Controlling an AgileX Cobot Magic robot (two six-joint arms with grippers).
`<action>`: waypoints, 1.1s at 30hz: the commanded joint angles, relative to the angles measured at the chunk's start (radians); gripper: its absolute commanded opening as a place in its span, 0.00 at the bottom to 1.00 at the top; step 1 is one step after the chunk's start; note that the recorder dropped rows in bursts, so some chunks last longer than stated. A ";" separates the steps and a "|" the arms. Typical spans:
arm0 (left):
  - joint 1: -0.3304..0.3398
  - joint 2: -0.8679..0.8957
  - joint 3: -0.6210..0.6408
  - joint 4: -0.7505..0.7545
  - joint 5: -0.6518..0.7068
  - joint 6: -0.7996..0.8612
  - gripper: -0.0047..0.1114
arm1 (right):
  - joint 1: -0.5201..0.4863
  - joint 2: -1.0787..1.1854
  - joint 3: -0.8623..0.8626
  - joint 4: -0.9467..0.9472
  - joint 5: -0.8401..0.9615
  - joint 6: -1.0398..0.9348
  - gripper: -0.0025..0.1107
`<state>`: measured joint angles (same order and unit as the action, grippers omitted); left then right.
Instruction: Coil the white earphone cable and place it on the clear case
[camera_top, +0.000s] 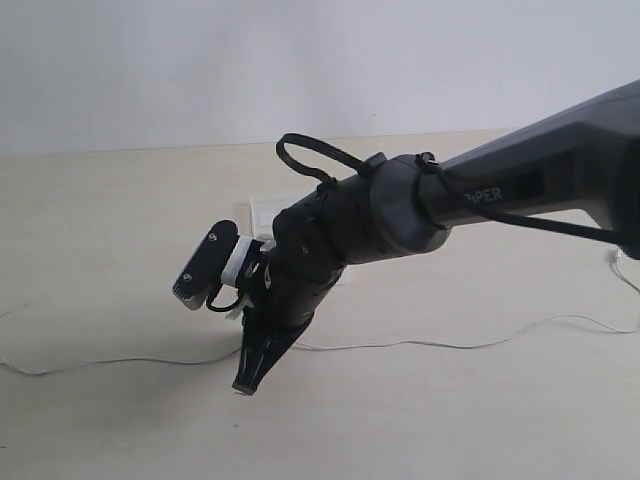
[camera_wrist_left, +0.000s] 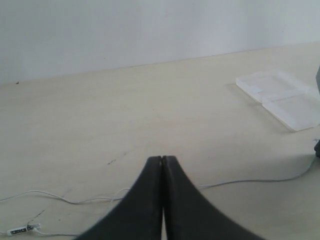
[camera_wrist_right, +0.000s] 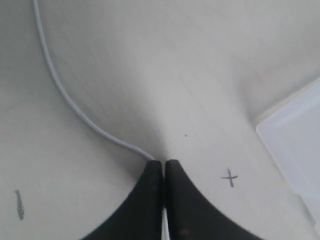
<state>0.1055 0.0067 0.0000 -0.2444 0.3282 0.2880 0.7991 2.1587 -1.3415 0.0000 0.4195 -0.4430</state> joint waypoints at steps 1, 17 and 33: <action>0.003 -0.007 0.000 -0.001 -0.004 -0.006 0.04 | -0.003 -0.008 -0.001 0.000 0.020 -0.002 0.02; 0.003 -0.007 0.000 -0.001 -0.004 -0.006 0.04 | -0.003 -0.115 -0.001 0.044 -0.022 0.023 0.02; 0.003 -0.007 0.000 -0.001 -0.004 -0.006 0.04 | 0.004 -0.345 -0.065 0.082 -0.030 0.096 0.02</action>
<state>0.1055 0.0067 0.0000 -0.2444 0.3282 0.2880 0.8010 1.8810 -1.3773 0.0802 0.3736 -0.3739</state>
